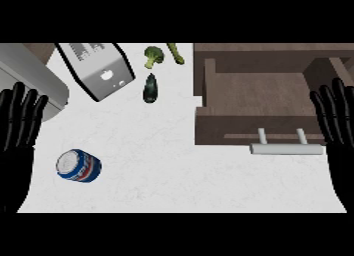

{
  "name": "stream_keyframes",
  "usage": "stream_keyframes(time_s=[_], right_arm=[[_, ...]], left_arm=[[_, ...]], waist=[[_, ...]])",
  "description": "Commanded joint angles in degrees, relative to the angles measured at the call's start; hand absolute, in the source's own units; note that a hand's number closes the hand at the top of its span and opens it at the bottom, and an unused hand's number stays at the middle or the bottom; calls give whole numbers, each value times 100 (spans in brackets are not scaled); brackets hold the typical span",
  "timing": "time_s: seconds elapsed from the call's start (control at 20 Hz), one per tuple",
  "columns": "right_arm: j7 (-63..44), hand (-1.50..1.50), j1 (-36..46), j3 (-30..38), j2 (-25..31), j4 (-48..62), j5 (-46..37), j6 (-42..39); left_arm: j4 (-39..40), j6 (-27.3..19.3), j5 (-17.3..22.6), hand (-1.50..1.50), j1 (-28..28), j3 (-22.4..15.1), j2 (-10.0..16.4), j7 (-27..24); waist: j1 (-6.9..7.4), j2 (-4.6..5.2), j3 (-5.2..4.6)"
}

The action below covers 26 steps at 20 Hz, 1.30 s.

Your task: Pick up the can, place it into the drawer and close the drawer

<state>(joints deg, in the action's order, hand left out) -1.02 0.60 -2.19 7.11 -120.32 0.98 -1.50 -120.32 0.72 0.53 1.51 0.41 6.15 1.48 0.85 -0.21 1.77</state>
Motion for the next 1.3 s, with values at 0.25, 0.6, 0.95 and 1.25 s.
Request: stream_keyframes(time_s=[0.25,0.6,0.95,1.25], right_arm=[[123,-150,98,338,-67,-56,-140,312],[-1368,-150,-658,418,-40,-250,-44,450],[-749,-150,-945,797,-3,165,196,70],[-557,-150,-1406,589,-220,-33,60,-71]], left_arm=[[-447,2454,2259,-150,442,-393,775,-627],[-115,3127,2716,-150,1697,682,1937,308],[101,3519,3531,-150,1504,1440,1954,751],[524,3442,3762,-150,978,1649,2014,1283]], waist=[[-43,-15,-202],[-37,-1,-181],[-75,14,-176],[-97,17,-176]])
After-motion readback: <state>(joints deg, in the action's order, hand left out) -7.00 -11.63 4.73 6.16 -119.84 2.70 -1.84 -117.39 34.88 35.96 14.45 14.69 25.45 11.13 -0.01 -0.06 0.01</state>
